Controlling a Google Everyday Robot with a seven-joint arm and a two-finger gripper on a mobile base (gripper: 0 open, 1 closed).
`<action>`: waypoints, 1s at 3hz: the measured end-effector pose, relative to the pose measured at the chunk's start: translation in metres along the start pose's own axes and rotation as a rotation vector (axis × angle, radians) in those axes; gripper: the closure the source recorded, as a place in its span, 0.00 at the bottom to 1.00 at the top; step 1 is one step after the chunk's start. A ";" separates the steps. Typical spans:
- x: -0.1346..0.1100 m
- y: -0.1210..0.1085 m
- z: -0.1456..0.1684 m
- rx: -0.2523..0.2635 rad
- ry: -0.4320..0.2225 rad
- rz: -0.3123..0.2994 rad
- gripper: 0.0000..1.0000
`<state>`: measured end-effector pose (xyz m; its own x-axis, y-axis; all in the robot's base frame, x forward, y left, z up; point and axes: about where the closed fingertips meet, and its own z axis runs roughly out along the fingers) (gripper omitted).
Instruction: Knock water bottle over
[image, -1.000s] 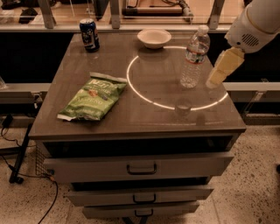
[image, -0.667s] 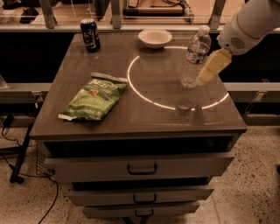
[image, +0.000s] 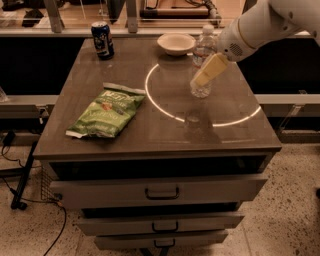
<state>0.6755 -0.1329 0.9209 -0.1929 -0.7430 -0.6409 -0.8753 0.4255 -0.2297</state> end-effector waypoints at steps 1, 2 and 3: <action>-0.056 0.009 0.029 -0.057 -0.102 -0.070 0.00; -0.113 0.011 0.051 -0.086 -0.187 -0.127 0.00; -0.132 0.002 0.056 -0.073 -0.206 -0.145 0.00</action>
Offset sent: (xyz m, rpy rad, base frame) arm 0.0485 0.1569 0.0527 0.1758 -0.1190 0.2573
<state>0.7238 -0.0049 0.9642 0.0251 -0.6695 -0.7424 -0.9184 0.2779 -0.2815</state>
